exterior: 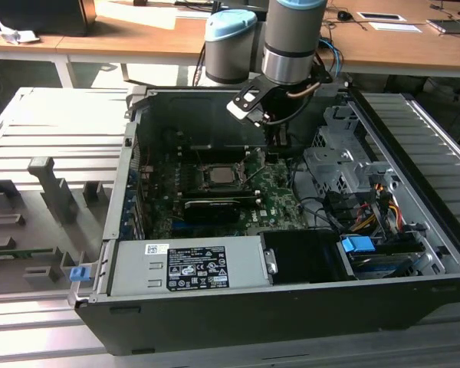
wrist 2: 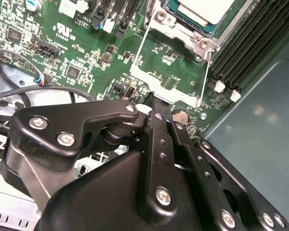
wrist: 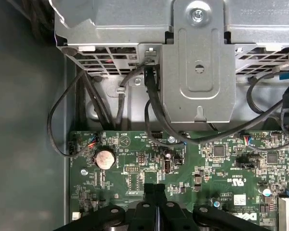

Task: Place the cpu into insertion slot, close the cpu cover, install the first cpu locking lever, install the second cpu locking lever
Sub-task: 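Close the cpu cover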

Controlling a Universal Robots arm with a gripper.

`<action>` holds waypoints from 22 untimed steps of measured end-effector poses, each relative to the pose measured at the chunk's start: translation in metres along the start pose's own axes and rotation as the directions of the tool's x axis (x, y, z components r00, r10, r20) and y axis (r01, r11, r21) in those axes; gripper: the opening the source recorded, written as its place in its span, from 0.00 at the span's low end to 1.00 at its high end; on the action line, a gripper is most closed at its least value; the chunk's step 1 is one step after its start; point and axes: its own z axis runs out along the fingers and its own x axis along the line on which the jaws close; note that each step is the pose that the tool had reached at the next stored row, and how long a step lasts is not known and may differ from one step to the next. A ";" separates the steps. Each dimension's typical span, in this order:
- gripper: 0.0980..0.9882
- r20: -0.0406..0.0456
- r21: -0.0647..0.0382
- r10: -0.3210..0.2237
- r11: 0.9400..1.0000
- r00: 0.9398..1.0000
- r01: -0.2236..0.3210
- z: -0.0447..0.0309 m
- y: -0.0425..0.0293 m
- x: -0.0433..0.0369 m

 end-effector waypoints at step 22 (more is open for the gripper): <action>0.01 0.000 0.000 0.000 1.000 1.000 0.000 -0.0010 -0.0272 -0.0002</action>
